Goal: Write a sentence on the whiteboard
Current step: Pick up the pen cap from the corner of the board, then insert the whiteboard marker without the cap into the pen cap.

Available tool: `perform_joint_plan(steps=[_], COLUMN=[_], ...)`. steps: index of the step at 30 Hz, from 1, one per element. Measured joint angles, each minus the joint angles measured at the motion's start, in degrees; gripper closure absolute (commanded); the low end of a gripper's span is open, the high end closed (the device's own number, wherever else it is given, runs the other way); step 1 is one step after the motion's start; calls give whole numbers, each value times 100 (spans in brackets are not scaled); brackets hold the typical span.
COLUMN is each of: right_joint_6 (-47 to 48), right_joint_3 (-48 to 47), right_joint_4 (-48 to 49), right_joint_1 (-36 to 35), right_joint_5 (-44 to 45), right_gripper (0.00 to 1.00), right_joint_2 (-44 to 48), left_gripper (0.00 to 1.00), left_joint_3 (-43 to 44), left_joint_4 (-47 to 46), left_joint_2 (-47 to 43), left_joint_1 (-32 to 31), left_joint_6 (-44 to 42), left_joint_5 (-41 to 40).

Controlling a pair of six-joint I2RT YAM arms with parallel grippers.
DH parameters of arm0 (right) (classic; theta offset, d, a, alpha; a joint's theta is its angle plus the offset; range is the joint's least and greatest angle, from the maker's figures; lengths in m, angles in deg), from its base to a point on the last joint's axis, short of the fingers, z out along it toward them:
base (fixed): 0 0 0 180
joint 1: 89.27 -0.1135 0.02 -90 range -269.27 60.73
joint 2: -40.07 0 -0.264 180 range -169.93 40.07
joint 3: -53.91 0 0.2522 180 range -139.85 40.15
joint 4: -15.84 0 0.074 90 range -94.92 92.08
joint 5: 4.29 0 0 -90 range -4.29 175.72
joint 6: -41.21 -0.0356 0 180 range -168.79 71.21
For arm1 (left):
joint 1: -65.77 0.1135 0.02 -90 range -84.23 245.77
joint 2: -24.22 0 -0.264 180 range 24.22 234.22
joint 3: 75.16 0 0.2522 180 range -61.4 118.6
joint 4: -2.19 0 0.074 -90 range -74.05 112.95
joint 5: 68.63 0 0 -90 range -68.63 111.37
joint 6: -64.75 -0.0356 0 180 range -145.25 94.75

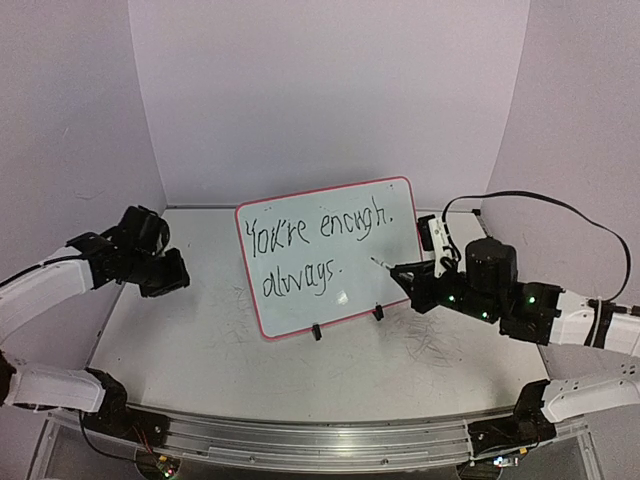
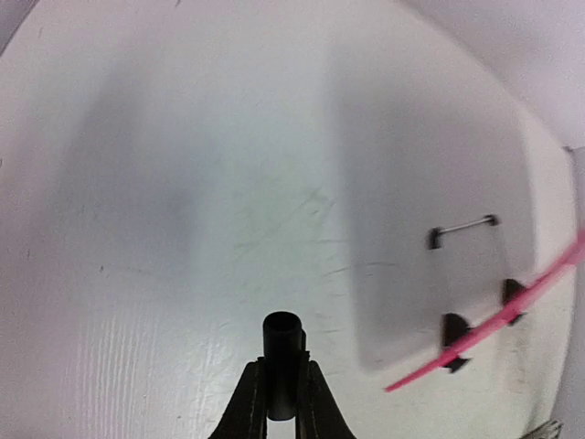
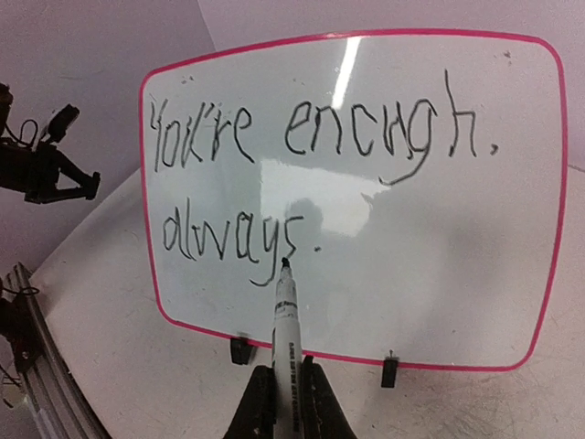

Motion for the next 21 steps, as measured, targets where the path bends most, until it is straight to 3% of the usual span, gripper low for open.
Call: perform_joint_plan(steps=[4,9,13,21], right_joint_6=[440,870,923,655], right_joint_3=[-1245,-2191,-2612,-3322], right_joint_4=[-814,-1613,-2012,-2309], right_joint_1=[205,194,173,-34], right_joint_5=[-1363,-2398,-3075,-3712], right_gripper=[100,100,100,100], right_joint_2=[-623,-1089,-1468,-2370], left_gripper=[100,100,100,100], left_joint_3=[606,824,954,1309], left_joint_4=[-78,-85,31,45], left_joint_2=[-981,-1424,-1146,-118], left_joint_1=[-157,-383,-541,-1076], left_joint_6=[-787,-2035,-3183,-5413], left_joint_5=[581,1903,2477,2542])
